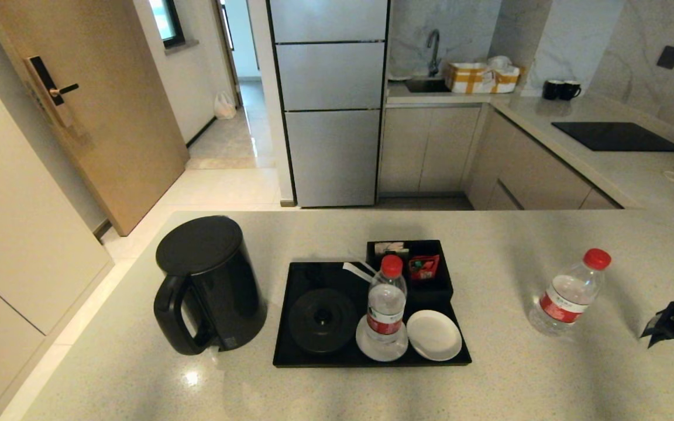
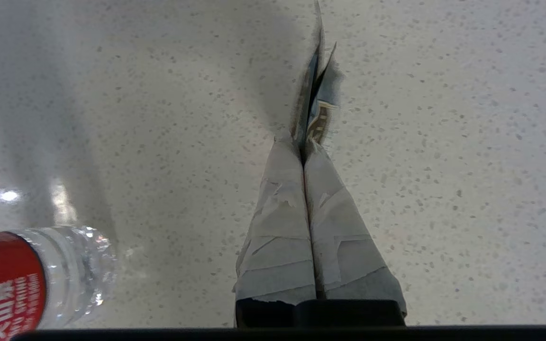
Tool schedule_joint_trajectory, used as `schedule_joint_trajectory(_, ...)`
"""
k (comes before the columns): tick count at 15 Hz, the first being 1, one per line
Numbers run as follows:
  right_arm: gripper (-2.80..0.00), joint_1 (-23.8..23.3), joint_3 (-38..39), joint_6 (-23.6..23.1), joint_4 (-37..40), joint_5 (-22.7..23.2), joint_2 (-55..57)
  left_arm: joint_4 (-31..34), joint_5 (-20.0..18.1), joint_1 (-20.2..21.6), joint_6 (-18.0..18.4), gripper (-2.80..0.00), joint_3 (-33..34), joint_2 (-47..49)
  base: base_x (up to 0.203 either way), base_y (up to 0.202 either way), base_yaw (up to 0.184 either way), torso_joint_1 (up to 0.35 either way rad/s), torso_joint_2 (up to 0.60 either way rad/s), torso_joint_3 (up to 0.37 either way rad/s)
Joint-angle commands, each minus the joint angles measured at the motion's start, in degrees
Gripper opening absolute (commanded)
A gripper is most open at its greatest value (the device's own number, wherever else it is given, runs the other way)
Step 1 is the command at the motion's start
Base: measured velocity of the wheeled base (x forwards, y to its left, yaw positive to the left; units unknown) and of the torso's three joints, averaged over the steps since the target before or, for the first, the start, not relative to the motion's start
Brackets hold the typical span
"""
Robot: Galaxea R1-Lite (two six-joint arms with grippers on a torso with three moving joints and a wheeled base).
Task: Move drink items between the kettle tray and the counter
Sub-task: Place it on the right
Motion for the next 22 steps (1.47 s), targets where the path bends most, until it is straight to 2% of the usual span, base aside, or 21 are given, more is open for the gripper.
schedule_joint_trajectory(1,-2.80,0.2,-0.1,0.3,-0.3,0.0,0.3,0.0,0.0,0.0,0.0,-2.80,0.1,0.0,0.000,0.000,0.000,0.000,0.00,0.000)
schedule_joint_trajectory(8,-2.80,1.0,-0.6,0.2,-0.3,-0.1,0.6,0.0,0.0,0.0,0.0,-2.80,0.1,0.0,0.000,0.000,0.000,0.000,0.00,0.000)
schedule_joint_trajectory(9,-0.94,1.2,-0.7,0.0,0.1,-0.9,0.6,0.0,0.0,0.0,0.0,-2.80,0.0,0.0,0.000,0.000,0.000,0.000,0.00,0.000)
schedule_joint_trajectory(10,0.00,1.7,-0.9,-0.3,0.0,-3.0,0.7,0.0,0.0,0.0,0.0,-2.80,0.1,0.0,0.000,0.000,0.000,0.000,0.00,0.000)
schedule_joint_trajectory(17,0.00,4.4,-2.4,0.6,-0.2,-4.3,0.7,0.0,0.0,0.0,0.0,-2.80,0.1,0.0,0.000,0.000,0.000,0.000,0.00,0.000)
schedule_joint_trajectory(22,0.00,5.3,-1.8,0.6,2.0,-4.3,-5.8,0.0,0.0,0.0,0.0,-2.80,0.1,0.0,0.000,0.000,0.000,0.000,0.00,0.000)
